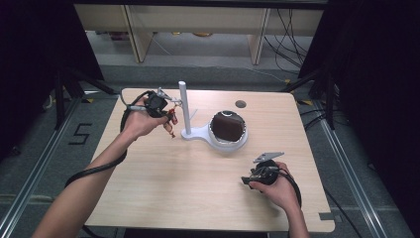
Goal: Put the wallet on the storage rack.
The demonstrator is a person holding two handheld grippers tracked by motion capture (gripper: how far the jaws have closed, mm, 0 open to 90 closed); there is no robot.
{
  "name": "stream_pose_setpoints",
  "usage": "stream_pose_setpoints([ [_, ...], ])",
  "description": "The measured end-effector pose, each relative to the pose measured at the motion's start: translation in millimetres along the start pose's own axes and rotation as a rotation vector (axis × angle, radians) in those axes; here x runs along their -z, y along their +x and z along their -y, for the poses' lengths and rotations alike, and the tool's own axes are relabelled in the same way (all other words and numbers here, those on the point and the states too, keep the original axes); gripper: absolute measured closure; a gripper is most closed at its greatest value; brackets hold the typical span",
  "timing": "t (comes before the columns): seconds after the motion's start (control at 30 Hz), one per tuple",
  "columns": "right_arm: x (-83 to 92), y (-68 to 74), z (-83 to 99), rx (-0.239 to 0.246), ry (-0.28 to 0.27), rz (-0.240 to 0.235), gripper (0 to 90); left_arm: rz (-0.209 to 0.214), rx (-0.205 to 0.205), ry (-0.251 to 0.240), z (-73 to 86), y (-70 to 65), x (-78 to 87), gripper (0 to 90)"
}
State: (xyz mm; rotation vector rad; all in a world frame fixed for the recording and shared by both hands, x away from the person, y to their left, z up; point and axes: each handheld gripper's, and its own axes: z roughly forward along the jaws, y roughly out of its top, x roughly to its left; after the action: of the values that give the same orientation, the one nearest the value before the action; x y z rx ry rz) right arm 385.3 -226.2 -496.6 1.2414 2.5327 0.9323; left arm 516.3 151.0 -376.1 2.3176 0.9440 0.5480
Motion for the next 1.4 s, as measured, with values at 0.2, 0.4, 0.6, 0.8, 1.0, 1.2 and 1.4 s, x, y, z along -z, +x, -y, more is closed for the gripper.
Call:
stream_pose_setpoints([
  [0.2, 0.1, 0.1, 0.2, -0.004, -0.002, 0.000, 46.0, 0.005, -0.008, -0.009, 2.8, -1.9, -3.0, 73.3],
  [0.4, 1.3, 1.1, 0.3, -0.028, -0.006, -0.005, 46.0, -0.013, -0.011, -0.039, 15.1, -3.3, -0.7, 60.9],
  [0.6, 4.6, -3.5, 0.4, -0.017, -0.009, 0.007, 45.8, -0.019, -0.006, -0.080, 30.2, -1.9, 7.4, 52.5],
  [0.8, 8.6, -5.1, 0.4, -0.026, -0.013, 0.009, 45.7, -0.032, -0.006, -0.158, 52.7, 0.7, 19.8, 40.2],
  [1.0, 11.8, -6.5, 1.6, -0.031, -0.037, 0.018, 45.7, -0.054, -0.002, -0.195, 73.5, 0.9, 27.9, 32.6],
  [1.2, 18.9, -9.4, 2.4, -0.025, -0.043, 0.035, 45.7, -0.066, 0.008, -0.210, 99.9, 1.6, 38.1, 31.8],
  [1.4, 26.3, -15.5, 4.5, -0.035, -0.110, 0.071, 46.2, -0.077, 0.075, -0.274, 137.7, 1.1, 42.6, 32.0],
])
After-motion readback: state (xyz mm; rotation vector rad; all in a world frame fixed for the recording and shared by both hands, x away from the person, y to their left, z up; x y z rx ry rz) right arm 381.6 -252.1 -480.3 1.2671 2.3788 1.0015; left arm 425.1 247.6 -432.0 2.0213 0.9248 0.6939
